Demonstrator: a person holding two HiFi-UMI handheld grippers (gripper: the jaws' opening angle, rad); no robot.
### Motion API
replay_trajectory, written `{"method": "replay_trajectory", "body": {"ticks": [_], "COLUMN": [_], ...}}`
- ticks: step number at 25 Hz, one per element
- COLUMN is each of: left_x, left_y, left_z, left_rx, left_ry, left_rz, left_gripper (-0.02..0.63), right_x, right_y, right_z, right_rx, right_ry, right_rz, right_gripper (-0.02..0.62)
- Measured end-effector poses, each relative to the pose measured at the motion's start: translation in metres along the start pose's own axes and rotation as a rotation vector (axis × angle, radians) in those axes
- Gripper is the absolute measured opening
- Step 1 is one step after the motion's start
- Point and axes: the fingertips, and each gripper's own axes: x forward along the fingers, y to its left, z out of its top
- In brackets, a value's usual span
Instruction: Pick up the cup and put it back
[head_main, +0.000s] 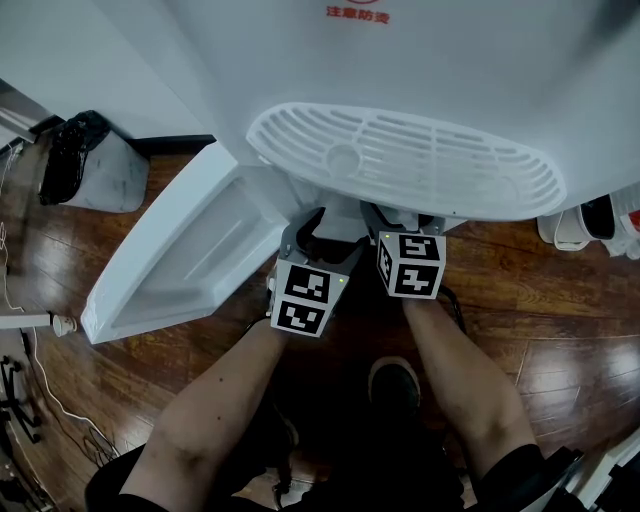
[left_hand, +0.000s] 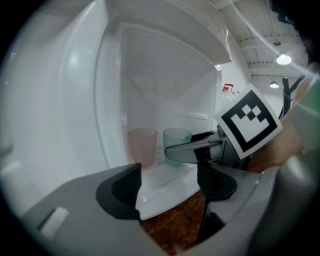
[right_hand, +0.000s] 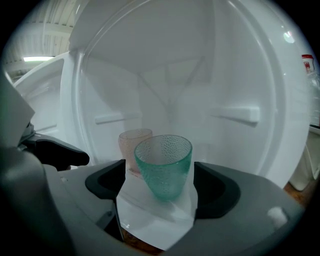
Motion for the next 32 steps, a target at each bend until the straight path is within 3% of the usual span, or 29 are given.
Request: {"method": "replay_trajectory", "body": {"ticks": [19, 22, 32], "left_x": [-0.007, -0.01, -0.017], "left_y": [-0.002, 0.003, 0.0], "left_z": [-0.006, -0.008, -0.006], "left_rx": [0.0, -0.006, 0.004], "left_ry": [0.016, 0.018, 0.014], "left_rz": [-0.018, -0.008, -0.01], "left_gripper": [0.437, 0.436, 0.436], "right_x": [0.017, 0.018, 0.005], "right_y": [-0.006, -0.008, -0.006], "right_z": [-0.003, -0.001, -0.002], "right_rx": [-0.026, -0.023, -0.029], "right_ry": [0.026, 0.018, 0.017], "right_rz": [-0.012, -0.022, 0.002], "right_gripper": [0.433, 0.372, 0.367]}}
